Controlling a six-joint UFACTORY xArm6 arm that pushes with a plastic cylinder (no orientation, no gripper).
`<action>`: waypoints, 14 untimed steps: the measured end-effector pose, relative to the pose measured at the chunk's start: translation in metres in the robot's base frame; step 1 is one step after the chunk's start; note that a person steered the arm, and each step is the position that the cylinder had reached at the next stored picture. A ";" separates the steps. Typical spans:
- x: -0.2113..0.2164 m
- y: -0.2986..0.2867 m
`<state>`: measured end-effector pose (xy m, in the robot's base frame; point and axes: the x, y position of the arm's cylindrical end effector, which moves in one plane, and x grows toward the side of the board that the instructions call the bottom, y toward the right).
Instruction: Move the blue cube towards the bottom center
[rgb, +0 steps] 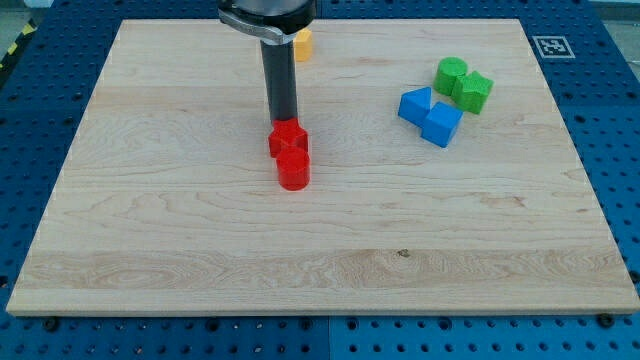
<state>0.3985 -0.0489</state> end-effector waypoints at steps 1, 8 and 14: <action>0.001 0.000; -0.044 0.113; 0.116 0.214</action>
<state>0.5144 0.1646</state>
